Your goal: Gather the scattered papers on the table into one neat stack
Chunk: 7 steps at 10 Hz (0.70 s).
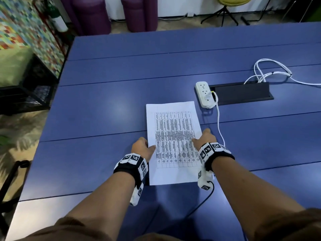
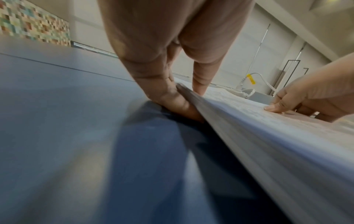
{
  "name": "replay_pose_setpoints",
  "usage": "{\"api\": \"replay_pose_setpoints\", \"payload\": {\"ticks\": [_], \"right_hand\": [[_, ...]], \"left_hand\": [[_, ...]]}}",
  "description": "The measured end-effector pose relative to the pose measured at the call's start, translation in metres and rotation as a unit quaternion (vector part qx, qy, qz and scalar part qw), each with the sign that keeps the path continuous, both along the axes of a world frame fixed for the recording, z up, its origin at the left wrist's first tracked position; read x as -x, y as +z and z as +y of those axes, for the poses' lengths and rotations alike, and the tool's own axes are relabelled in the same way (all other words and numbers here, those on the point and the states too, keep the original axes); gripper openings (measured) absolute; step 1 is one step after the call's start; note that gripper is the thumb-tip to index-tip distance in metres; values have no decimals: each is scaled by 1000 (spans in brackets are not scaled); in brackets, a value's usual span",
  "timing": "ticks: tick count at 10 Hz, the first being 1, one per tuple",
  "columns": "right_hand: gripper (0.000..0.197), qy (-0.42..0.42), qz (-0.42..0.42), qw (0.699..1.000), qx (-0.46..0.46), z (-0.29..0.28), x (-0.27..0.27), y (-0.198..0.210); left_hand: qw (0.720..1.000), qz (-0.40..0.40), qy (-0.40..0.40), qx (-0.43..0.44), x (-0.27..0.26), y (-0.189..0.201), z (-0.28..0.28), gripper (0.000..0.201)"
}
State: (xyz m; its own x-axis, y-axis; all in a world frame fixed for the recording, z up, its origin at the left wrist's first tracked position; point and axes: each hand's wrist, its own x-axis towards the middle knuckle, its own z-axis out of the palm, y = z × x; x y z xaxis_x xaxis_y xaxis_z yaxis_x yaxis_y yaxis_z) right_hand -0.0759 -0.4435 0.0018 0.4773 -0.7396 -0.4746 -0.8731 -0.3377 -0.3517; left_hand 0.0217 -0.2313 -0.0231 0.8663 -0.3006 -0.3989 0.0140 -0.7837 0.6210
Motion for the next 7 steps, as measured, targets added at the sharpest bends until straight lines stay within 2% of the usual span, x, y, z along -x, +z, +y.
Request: {"api": "replay_pose_setpoints", "payload": {"ticks": [1, 3, 4, 5, 6, 7], "right_hand": [[57, 17, 15, 1000, 20, 2, 0, 1], [73, 101, 70, 987, 106, 12, 8, 1], [79, 104, 43, 990, 89, 15, 16, 1], [66, 88, -11, 993, 76, 19, 29, -2], [48, 93, -80, 989, 80, 26, 45, 2], [36, 102, -149, 980, 87, 34, 82, -3]], "left_hand": [[1000, -2, 12, 5, 1, 2, 7, 32], [998, -56, -38, -18, -6, 7, 27, 25], [998, -62, -18, -17, -10, 8, 47, 27], [998, -60, -17, -25, -11, 5, 74, 26], [999, -50, 11, -16, -9, 6, 104, 17], [998, -46, 37, -14, 9, -6, 153, 11]]}}
